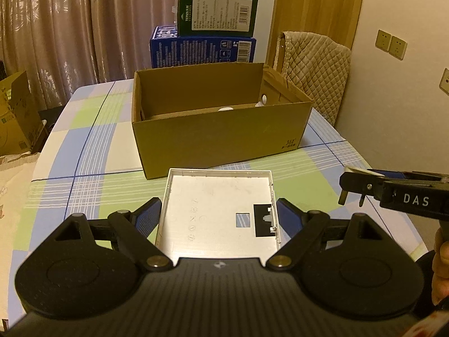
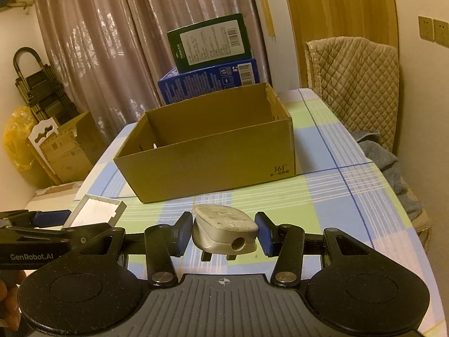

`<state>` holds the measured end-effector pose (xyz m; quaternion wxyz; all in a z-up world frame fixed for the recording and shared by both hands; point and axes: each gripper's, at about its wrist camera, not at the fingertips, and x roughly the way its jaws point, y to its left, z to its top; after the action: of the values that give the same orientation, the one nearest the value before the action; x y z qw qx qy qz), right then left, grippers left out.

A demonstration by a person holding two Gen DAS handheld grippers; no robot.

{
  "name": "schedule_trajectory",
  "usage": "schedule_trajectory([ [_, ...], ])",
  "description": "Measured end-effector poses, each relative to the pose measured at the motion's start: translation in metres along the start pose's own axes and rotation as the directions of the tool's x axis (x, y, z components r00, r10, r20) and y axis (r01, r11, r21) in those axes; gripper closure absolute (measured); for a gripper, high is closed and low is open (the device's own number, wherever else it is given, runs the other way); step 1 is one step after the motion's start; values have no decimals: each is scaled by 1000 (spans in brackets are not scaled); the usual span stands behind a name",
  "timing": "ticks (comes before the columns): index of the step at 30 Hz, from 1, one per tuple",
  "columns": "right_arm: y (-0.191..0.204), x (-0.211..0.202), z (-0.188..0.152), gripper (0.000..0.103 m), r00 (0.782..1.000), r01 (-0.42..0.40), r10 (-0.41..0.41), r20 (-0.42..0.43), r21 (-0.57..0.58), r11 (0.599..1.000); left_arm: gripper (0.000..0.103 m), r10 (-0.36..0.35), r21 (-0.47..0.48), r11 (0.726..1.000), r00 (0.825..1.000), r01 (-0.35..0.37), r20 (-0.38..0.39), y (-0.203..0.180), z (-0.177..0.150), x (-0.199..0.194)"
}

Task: Organize rigid objects
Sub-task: 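Carry the white plate and white plug over the cardboard box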

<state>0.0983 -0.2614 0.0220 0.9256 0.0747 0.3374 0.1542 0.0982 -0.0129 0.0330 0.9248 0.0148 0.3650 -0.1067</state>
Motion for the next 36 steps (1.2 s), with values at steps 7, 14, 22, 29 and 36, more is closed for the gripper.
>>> schedule_trajectory([
  [7, -6, 0, 2, 58, 1000, 9, -9, -4, -3, 1000, 19, -12, 2, 1000, 1000, 12, 4, -3, 5, 2],
  [14, -9, 5, 8, 58, 1000, 9, -9, -4, -12, 1000, 19, -20, 0, 1000, 1000, 20, 7, -2, 13, 9],
  [22, -9, 23, 41, 58, 1000, -6, 6, -4, -59, 998, 19, -39, 3, 999, 999, 39, 9, 2, 33, 24],
  [29, -10, 47, 90, 58, 1000, -24, 25, 8, -94, 995, 19, -36, 7, 999, 999, 36, 32, 16, 69, 40],
  [36, -9, 86, 140, 58, 999, -32, 31, -5, -136, 990, 19, -59, -22, 998, 996, 61, 63, 38, 126, 61],
])
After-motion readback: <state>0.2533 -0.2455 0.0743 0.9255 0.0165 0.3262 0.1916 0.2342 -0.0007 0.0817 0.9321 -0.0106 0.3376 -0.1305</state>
